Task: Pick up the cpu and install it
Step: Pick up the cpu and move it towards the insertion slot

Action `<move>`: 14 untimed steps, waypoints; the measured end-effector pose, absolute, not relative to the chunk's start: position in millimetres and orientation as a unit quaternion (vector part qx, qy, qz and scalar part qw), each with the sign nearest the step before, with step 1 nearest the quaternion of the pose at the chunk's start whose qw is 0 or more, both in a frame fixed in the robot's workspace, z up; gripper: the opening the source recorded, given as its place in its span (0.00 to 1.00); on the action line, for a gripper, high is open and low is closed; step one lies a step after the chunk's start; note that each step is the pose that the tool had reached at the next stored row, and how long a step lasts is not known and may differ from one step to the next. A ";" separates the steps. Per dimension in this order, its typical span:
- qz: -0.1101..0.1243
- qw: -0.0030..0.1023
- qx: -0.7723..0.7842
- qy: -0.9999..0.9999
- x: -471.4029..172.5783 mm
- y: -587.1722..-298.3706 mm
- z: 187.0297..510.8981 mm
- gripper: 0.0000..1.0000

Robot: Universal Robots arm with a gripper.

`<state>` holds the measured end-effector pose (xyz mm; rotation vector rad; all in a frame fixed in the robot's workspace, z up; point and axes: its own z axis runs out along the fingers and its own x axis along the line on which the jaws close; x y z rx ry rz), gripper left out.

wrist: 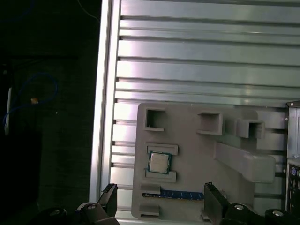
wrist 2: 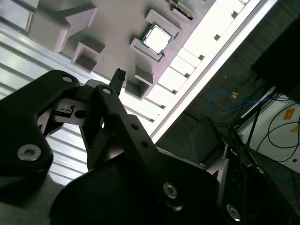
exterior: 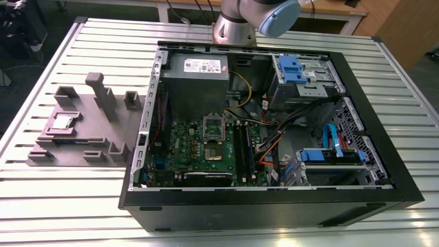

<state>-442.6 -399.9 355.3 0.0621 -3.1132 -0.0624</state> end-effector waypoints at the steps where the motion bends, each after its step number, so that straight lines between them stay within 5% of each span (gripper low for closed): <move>1: -0.020 0.014 0.021 -0.999 -442.6 -399.9 355.2 0.82; 14: -0.019 0.015 0.074 -0.997 -442.7 -400.0 347.7 0.82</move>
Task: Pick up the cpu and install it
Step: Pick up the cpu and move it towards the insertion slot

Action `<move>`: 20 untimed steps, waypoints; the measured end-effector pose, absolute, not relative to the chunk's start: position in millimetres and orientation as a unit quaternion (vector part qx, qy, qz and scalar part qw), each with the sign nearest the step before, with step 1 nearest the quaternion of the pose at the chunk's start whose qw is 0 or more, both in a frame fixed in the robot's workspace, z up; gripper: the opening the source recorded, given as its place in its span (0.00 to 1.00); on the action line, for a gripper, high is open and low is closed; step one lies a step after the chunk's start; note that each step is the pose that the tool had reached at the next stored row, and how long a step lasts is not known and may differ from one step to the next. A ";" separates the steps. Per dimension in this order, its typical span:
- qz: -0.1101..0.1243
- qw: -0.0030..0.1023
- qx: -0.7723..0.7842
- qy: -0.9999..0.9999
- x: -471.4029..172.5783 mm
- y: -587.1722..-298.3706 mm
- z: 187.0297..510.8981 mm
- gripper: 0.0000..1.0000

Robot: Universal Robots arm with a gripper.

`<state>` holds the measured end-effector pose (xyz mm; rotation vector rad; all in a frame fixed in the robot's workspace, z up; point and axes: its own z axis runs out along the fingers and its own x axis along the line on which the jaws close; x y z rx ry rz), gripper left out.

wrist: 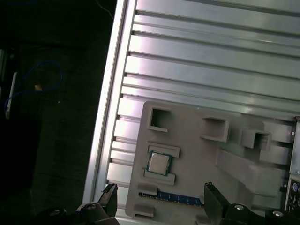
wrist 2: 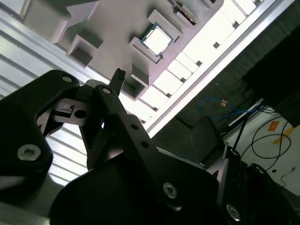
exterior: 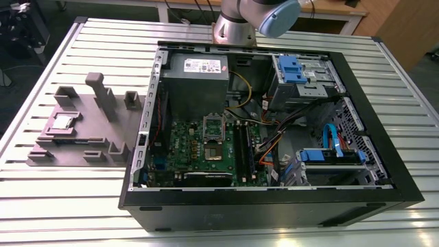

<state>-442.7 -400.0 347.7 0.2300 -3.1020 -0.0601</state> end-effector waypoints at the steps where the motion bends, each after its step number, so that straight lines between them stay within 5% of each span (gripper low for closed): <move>1: -0.019 0.016 0.074 -0.997 -442.7 -400.1 345.9 0.82; 11: -0.020 0.016 0.074 -0.997 -442.7 -400.9 327.7 0.82; 15: -0.020 0.016 0.074 -0.997 -442.7 -400.9 324.2 0.68; 20: -0.020 0.016 0.074 -0.997 -442.7 -400.9 323.1 0.68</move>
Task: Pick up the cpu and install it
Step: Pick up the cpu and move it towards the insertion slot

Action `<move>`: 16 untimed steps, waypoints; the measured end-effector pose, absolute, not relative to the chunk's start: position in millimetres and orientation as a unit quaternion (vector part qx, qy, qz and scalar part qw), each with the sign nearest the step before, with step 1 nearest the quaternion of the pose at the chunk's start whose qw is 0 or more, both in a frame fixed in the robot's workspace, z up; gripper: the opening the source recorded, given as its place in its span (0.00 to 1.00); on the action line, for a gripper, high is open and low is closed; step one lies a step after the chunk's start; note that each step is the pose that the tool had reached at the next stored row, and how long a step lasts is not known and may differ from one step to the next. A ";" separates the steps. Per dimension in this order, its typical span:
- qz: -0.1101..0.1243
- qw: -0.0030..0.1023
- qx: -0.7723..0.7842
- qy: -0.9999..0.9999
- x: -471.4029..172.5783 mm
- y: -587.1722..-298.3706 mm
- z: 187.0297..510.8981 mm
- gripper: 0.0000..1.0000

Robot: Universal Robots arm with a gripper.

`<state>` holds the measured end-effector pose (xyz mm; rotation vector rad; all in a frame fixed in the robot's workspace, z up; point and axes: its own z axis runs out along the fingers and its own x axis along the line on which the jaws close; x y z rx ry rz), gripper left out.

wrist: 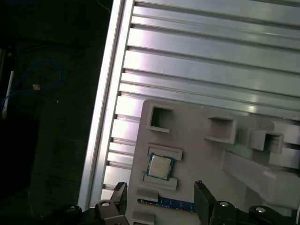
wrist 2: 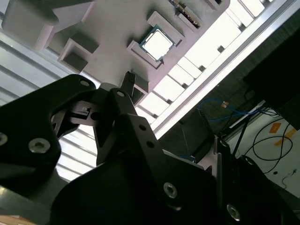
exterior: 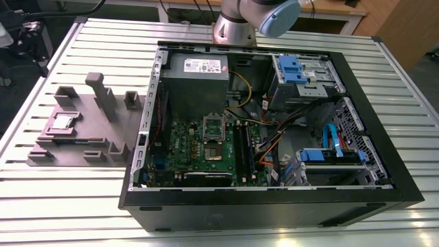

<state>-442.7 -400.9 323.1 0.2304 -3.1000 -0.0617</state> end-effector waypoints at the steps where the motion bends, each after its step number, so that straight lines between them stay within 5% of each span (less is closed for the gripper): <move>1: -0.020 0.016 0.074 -0.997 -442.7 -401.0 322.9 0.68; 16: -0.020 0.016 0.074 -0.997 -442.7 -401.0 319.2 0.68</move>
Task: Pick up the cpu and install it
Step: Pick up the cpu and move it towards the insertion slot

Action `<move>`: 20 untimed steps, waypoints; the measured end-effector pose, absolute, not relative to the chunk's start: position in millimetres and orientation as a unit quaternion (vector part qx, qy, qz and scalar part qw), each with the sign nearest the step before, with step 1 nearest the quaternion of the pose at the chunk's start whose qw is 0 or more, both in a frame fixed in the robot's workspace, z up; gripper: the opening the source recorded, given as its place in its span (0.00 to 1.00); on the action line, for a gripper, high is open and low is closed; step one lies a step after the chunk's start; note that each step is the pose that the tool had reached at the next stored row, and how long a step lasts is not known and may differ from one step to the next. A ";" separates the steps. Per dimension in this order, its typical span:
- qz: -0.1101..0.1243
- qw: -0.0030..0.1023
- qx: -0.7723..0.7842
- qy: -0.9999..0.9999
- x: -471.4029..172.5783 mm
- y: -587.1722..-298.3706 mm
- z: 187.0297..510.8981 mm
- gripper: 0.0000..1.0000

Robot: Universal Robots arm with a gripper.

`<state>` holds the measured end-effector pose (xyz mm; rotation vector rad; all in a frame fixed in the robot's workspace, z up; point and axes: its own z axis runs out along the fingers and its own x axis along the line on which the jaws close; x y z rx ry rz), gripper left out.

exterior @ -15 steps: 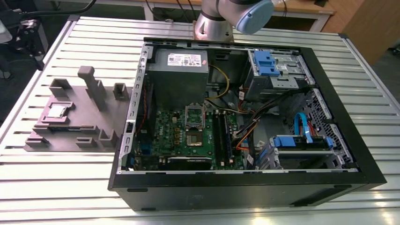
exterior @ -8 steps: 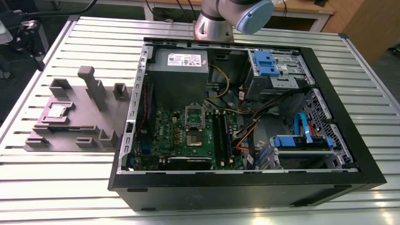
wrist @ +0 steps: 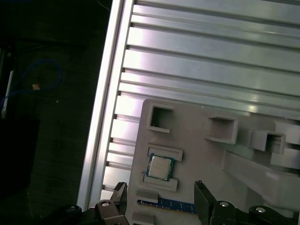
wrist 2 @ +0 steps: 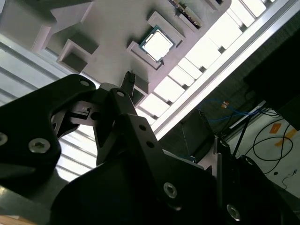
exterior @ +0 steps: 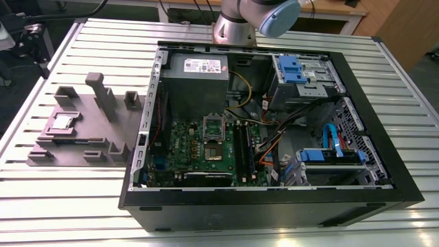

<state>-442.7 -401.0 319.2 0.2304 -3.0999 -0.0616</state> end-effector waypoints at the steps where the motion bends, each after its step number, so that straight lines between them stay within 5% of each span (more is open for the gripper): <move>1: -0.020 0.016 0.074 -0.997 -442.7 -400.9 318.8 0.68; 20: -0.020 0.014 0.041 -0.999 -442.7 -408.0 287.8 0.68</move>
